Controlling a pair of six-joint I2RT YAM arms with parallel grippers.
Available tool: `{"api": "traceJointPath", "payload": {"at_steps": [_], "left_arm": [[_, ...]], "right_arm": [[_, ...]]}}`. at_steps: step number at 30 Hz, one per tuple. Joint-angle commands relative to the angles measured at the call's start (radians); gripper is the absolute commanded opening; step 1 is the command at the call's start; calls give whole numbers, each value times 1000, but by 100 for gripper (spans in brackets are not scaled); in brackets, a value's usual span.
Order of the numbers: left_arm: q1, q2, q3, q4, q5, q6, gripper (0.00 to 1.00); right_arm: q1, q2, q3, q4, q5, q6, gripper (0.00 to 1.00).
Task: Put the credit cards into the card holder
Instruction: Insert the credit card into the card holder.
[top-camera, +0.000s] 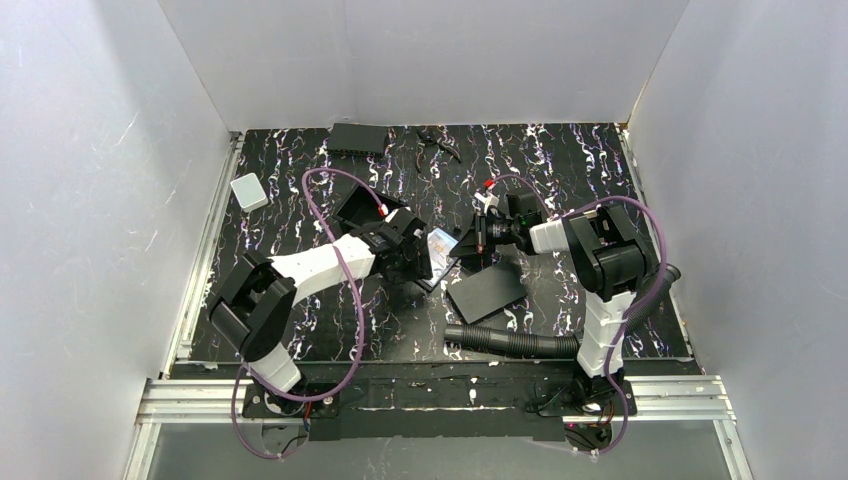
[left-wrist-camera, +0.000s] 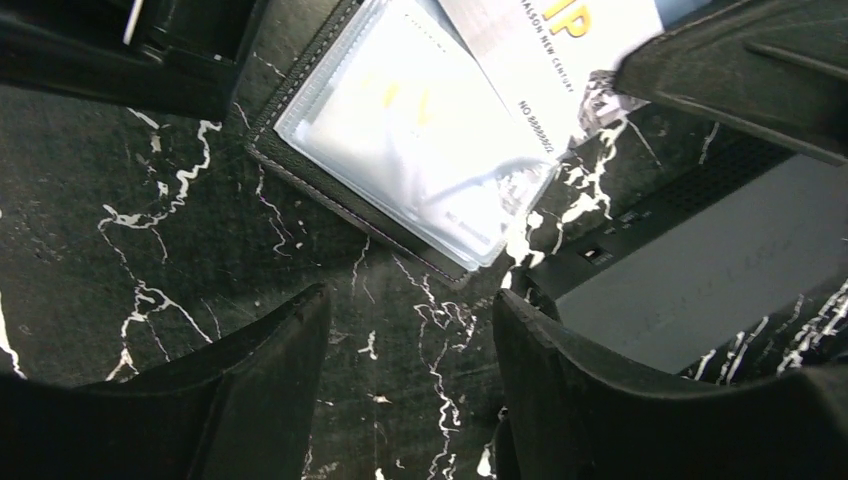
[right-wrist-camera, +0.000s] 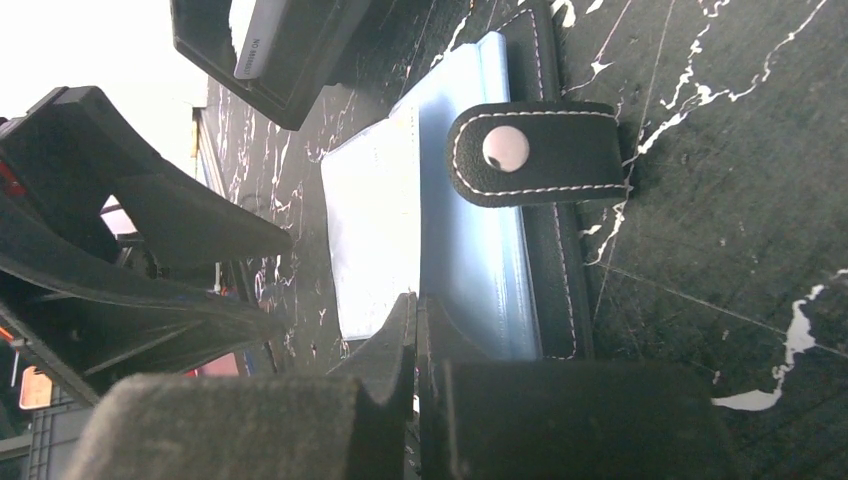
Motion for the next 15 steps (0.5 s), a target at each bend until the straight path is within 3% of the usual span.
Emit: {"api": "traceJointPath", "payload": {"at_steps": [1,3,7,11,15], "left_arm": [[3,-63,-21,-13,33,-40,57],[19,-44,-31,-12,33,-77,52],[73,27,-48,34,97,-116,31],[90,39,-62,49,87,-109,22],[96,50,-64,30,61,-90,22]], "right_arm": [[-7,19,1,22,7,-23,1],[-8,23,-14,68,-17,19,1],[-8,19,-43,136,-50,91,1],[-10,19,-49,90,-47,75,1],[-11,13,-66,84,-51,77,1]]}}
